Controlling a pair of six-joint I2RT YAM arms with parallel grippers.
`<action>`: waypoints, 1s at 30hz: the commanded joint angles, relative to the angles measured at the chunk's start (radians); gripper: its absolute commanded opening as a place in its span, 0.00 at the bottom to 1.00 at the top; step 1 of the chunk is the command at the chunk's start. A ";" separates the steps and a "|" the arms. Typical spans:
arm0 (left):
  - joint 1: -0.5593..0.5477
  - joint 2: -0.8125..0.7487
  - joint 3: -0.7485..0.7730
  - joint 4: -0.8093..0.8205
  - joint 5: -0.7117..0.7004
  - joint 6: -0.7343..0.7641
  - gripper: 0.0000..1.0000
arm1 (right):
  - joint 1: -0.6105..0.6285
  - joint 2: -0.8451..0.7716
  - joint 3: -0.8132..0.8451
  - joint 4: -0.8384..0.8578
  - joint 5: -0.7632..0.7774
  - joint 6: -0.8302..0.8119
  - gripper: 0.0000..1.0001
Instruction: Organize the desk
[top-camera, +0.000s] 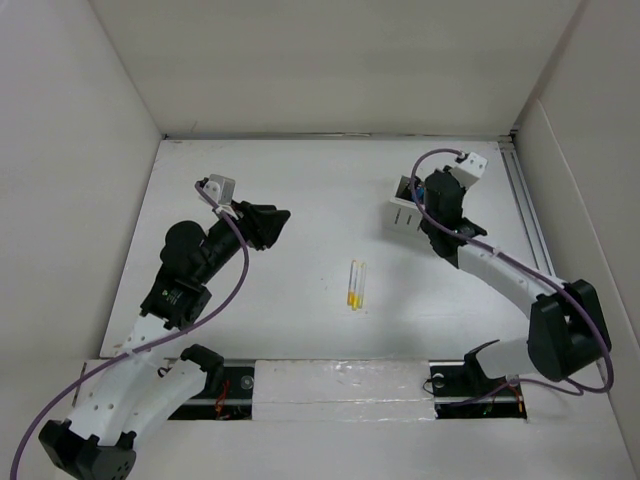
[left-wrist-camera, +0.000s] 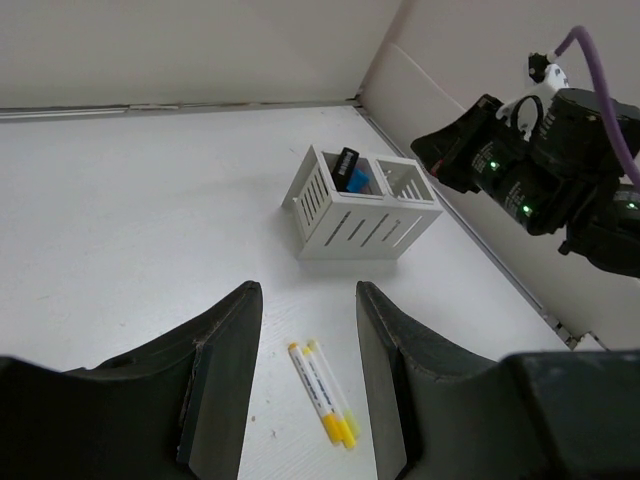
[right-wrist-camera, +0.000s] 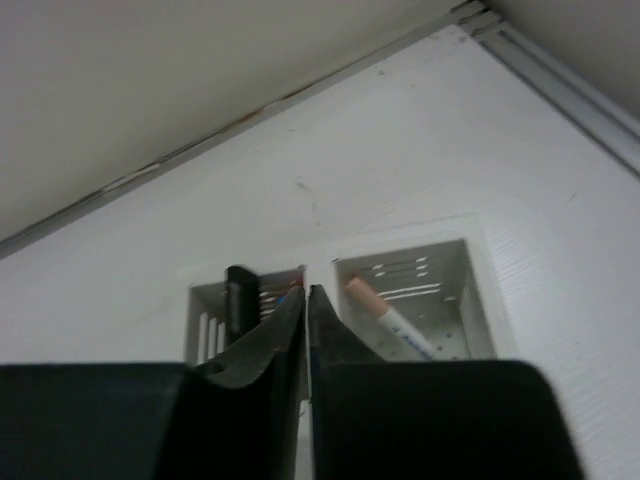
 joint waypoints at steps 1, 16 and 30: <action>-0.003 -0.009 0.007 0.041 -0.002 0.005 0.39 | 0.081 -0.067 -0.040 -0.024 -0.146 0.028 0.04; -0.003 0.013 0.010 0.041 -0.002 0.007 0.39 | 0.462 0.059 -0.226 -0.114 -0.280 0.232 0.37; -0.003 0.007 0.010 0.043 -0.004 0.005 0.39 | 0.462 0.220 -0.156 -0.185 -0.261 0.268 0.30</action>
